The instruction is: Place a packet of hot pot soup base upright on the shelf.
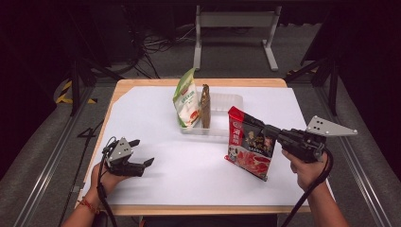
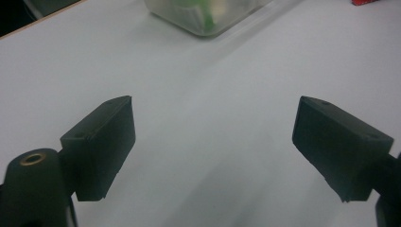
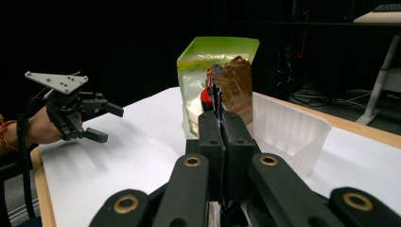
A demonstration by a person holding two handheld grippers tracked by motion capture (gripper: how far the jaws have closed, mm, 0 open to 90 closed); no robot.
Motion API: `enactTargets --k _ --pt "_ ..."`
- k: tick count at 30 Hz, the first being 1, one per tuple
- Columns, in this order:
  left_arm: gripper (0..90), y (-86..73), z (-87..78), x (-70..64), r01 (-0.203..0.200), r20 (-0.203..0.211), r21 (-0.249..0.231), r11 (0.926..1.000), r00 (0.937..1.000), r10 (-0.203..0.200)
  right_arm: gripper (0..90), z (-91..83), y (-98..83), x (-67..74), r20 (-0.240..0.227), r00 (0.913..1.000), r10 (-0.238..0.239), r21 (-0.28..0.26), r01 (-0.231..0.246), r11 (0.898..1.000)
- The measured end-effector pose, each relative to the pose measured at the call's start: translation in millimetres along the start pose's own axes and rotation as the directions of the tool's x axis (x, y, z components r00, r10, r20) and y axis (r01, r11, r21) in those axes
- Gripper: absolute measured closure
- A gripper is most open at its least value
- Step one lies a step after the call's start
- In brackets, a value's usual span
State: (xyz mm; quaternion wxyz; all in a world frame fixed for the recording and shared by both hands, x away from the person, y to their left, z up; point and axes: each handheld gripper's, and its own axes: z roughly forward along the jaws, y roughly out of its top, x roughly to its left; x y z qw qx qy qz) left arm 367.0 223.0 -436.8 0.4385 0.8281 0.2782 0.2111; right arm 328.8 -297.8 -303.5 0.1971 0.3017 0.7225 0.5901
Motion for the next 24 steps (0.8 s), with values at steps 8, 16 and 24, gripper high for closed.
enactTargets --k 8,16,24 --pt "14.6 -0.5 0.4 0.8 0.000 -0.001 0.001 1.0000 1.0000 0.000 88.5 -0.3 8.2 -2.6 0.020 0.9998 -0.007 -0.017 0.008 1.000" --pt "14.6 -0.6 0.1 0.9 0.000 -0.003 0.001 1.0000 1.0000 0.000 88.4 -1.3 13.9 -3.5 0.032 0.9994 -0.013 -0.029 0.014 0.999" --pt "14.4 -1.0 -0.5 1.8 -0.001 -0.003 0.001 1.0000 1.0000 0.001 88.4 0.6 25.9 -3.0 0.041 0.9988 -0.026 -0.044 0.028 0.999"
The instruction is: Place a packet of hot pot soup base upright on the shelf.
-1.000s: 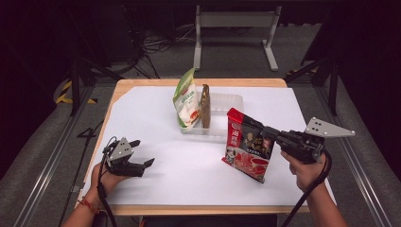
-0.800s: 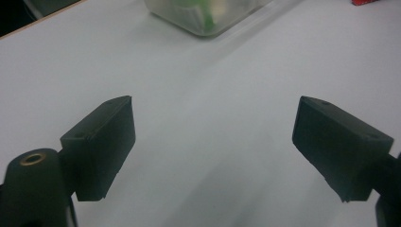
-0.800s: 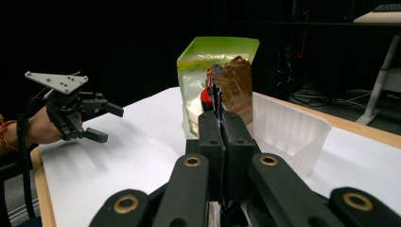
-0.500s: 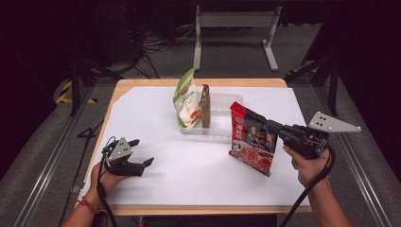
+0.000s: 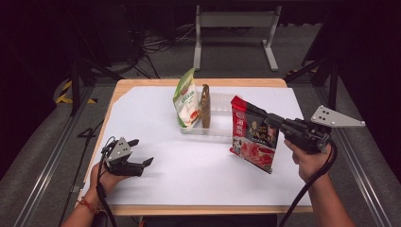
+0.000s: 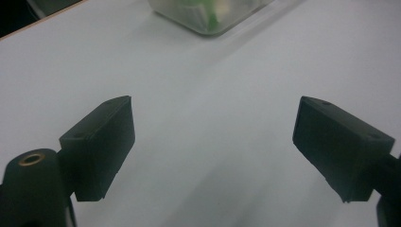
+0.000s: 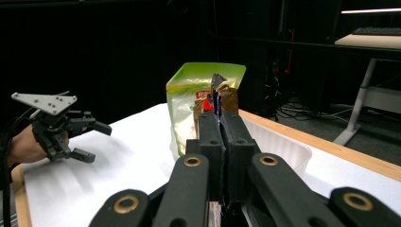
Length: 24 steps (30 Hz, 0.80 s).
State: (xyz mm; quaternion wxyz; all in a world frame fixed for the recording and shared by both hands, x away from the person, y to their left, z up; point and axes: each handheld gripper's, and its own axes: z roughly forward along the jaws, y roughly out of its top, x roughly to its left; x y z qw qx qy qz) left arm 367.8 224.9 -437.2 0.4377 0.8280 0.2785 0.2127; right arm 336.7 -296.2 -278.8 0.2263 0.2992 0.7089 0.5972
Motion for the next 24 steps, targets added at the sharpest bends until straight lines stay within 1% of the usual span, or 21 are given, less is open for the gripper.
enactTargets --k 2,4,7,10,12,17,19,24 --pt "14.4 0.0 0.0 -0.3 0.001 -0.001 0.000 1.0000 1.0000 -0.001 88.5 1.1 2.4 -0.3 -0.003 1.0000 0.004 -0.005 -0.004 1.000" --pt "14.4 0.1 0.0 -0.1 0.000 0.000 -0.001 1.0000 1.0000 0.000 88.5 2.0 6.1 -0.2 0.005 1.0000 -0.007 -0.003 0.007 1.000" --pt "14.4 0.0 0.3 -0.2 0.003 0.001 0.001 1.0000 1.0000 -0.003 88.5 3.3 9.7 -2.0 0.003 1.0000 0.002 -0.017 -0.002 1.000" --pt "14.4 0.1 0.5 -0.2 0.002 0.000 0.002 1.0000 1.0000 -0.002 88.5 6.4 15.0 -2.1 0.007 1.0000 -0.003 -0.022 0.003 1.000" --pt "14.4 0.2 0.5 -0.3 0.000 0.001 0.001 1.0000 1.0000 0.000 88.5 10.3 20.6 -1.9 0.012 0.9999 -0.012 -0.026 0.012 1.000" --pt "14.3 -0.1 0.9 0.3 0.004 0.002 0.000 1.0000 1.0000 -0.004 88.5 14.6 27.9 -2.5 0.011 0.9999 -0.007 -0.039 0.007 0.999" --pt "14.3 -0.1 1.0 0.2 0.006 0.004 0.000 1.0000 1.0000 -0.006 88.6 18.2 31.9 -2.9 0.022 0.9996 -0.018 -0.038 0.019 0.999" --pt "14.2 -0.4 0.2 0.3 0.000 0.002 0.001 1.0000 1.0000 0.000 88.6 27.0 38.3 -5.7 0.028 0.9996 -0.009 -0.040 0.011 0.999"
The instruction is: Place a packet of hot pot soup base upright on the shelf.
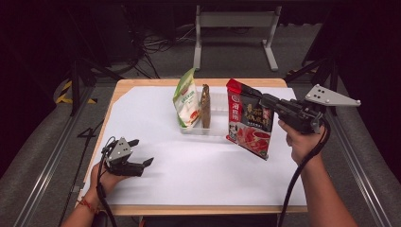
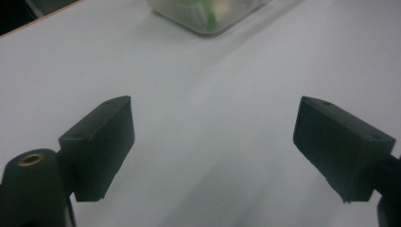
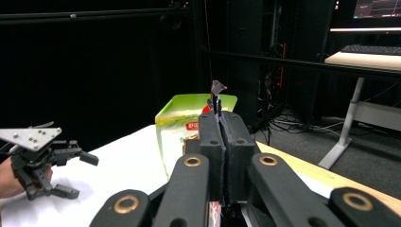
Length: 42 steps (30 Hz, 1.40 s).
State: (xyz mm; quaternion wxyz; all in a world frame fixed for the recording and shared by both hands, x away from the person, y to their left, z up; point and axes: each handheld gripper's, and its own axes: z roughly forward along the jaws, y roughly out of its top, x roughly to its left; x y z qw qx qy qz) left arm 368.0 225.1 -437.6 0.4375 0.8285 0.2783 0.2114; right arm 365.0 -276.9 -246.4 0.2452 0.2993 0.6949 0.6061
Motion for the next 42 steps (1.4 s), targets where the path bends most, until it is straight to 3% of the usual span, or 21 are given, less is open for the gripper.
enactTargets --k 13,20,34,36,42 --pt "14.1 -0.3 0.5 0.3 0.004 0.002 -0.004 1.0000 1.0000 -0.004 88.6 25.3 15.7 -6.3 0.059 0.9981 -0.018 0.010 0.018 1.000" --pt "14.1 -0.2 1.0 0.1 0.003 0.004 -0.003 1.0000 1.0000 -0.003 88.6 40.4 19.1 -12.4 0.078 0.9970 -0.006 0.010 0.005 1.000" --pt "14.1 -0.3 1.7 0.8 -0.001 0.007 0.002 1.0000 1.0000 0.001 88.6 83.5 23.8 -18.6 0.122 0.9920 -0.032 0.042 0.028 0.999" --pt "14.1 -0.5 1.3 0.5 0.000 0.007 -0.001 1.0000 1.0000 0.000 88.5 89.4 22.9 -21.8 0.112 0.9937 -0.009 0.040 0.005 0.999" --pt "14.1 -0.7 1.2 1.1 0.002 0.007 0.000 1.0000 1.0000 -0.002 88.5 105.6 22.3 -26.5 0.133 0.9909 -0.022 0.060 0.014 0.998"
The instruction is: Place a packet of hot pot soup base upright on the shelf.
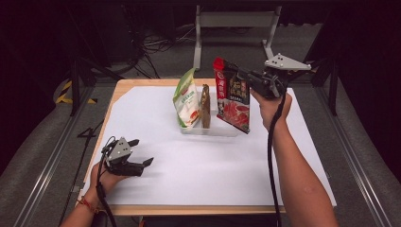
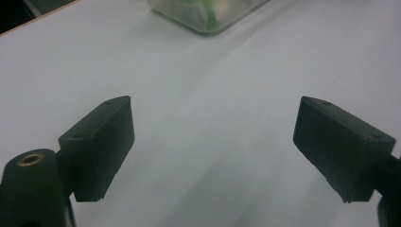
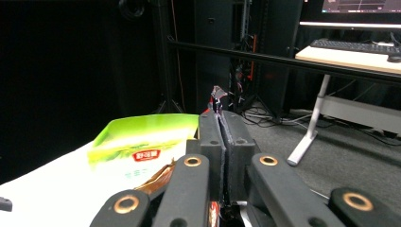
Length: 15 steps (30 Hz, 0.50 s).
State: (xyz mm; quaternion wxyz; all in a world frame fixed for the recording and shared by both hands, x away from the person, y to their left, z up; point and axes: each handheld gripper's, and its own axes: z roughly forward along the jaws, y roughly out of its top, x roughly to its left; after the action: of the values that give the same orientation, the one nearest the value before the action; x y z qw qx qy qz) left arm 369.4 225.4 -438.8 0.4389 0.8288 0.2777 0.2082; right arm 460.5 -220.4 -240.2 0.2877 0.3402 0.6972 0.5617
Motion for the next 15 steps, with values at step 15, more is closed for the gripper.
enactTargets --k 15 --pt "14.0 -0.6 -1.6 1.1 -0.002 0.001 -0.005 1.0000 1.0000 0.002 88.5 36.0 -11.6 0.3 -0.009 0.9997 0.023 0.003 -0.023 1.000"
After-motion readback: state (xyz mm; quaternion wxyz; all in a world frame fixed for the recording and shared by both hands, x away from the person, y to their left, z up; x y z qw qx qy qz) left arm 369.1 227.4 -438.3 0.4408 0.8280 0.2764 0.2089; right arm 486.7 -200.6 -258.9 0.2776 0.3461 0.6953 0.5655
